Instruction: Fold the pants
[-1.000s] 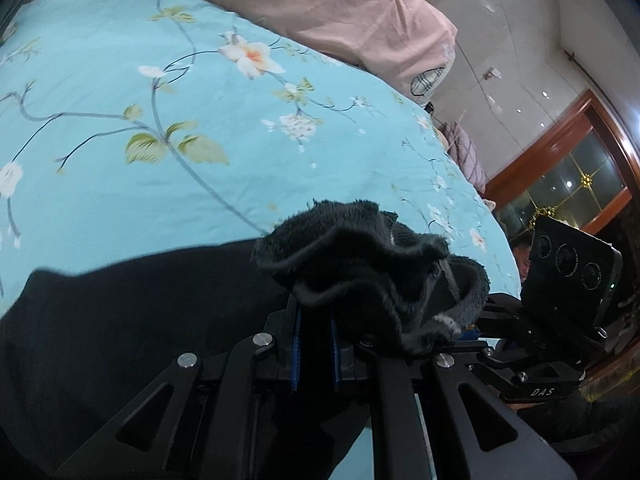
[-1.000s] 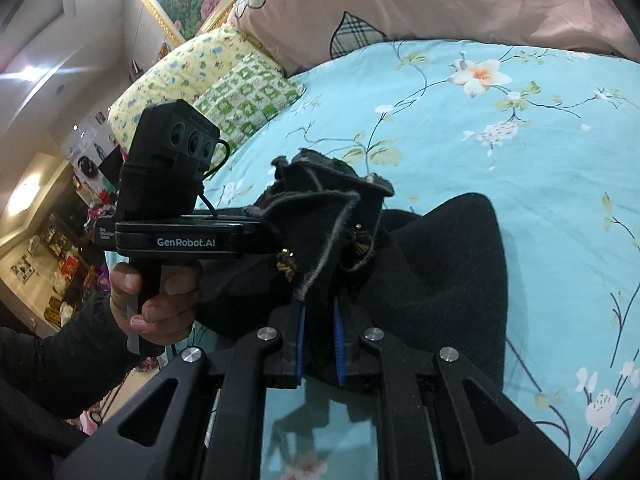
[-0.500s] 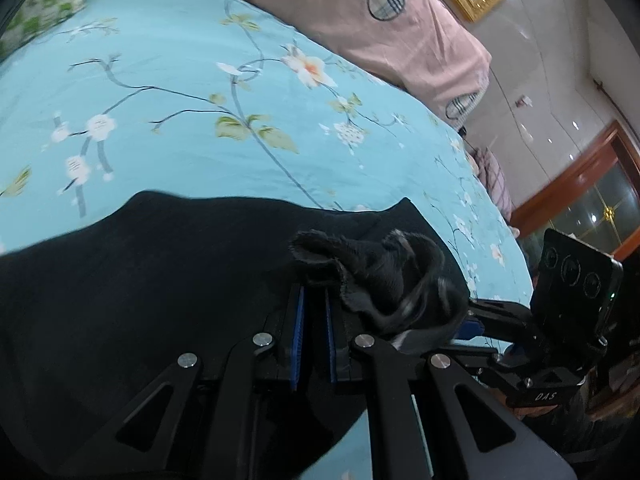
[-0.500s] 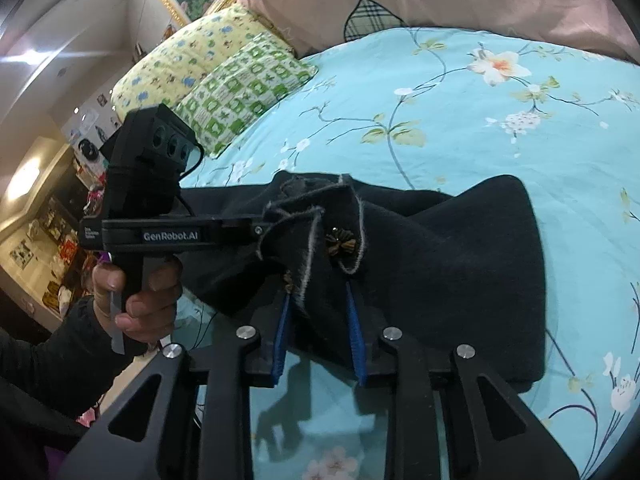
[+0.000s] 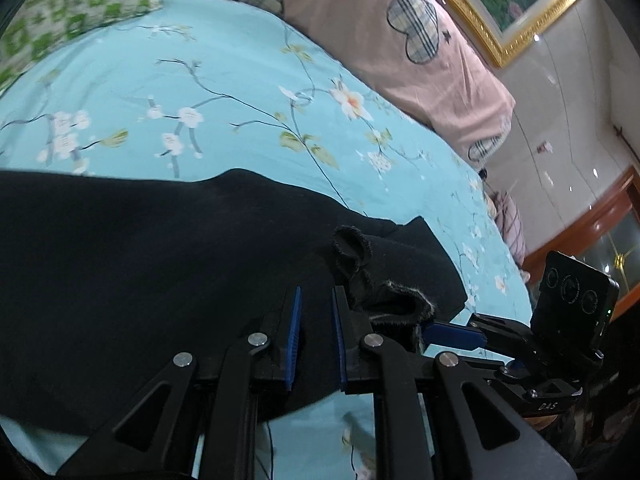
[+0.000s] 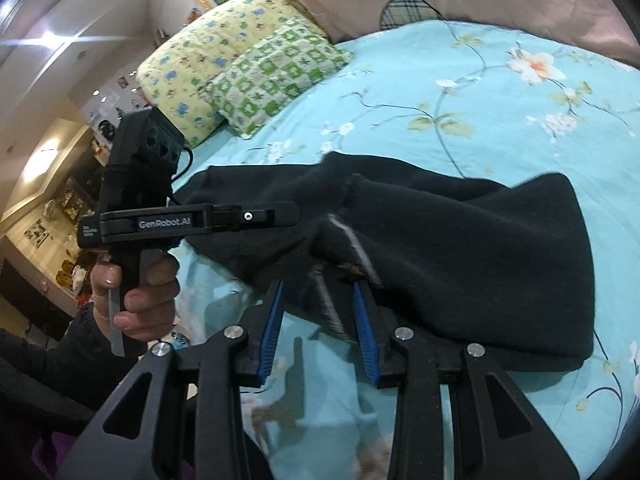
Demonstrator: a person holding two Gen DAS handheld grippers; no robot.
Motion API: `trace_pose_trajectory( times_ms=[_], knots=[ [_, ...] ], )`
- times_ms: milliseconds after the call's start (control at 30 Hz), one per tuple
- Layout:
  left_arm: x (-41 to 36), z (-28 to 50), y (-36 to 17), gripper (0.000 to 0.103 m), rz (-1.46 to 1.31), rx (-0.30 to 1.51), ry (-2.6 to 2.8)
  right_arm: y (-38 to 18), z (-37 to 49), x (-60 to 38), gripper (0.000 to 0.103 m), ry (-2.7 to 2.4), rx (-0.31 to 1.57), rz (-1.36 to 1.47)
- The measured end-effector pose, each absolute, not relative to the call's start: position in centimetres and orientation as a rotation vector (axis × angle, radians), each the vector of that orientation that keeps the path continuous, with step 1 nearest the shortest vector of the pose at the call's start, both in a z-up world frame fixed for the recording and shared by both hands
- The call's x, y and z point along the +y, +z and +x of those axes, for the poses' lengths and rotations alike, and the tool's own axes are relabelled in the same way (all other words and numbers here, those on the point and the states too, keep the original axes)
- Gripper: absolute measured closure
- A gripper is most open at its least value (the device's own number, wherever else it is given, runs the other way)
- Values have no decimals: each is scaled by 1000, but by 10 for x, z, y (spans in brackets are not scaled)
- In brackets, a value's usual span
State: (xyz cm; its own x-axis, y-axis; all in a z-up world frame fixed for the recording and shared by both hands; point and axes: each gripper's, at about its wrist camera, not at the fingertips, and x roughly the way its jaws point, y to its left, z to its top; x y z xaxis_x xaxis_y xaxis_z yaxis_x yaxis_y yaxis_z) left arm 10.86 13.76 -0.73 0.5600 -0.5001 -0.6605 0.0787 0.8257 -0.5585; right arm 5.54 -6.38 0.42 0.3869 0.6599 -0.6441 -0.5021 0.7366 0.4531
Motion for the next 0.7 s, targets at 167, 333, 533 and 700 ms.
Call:
trace_pose_trajectory(
  times_ms=[167,333,533,700],
  knots=[
    [156,89,-5,88,-571,897,-319,16,53,-49,66,796,892,177],
    [175,70,-2,88,-608,870,-266,22,58,-36,66,837,880,178],
    [194,48,2,86,-619,845,-191,25,66,-19,66,866,878,160],
    [217,22,4,82,-649,820,-120,28,75,-2,66,890,879,132]
  ],
)
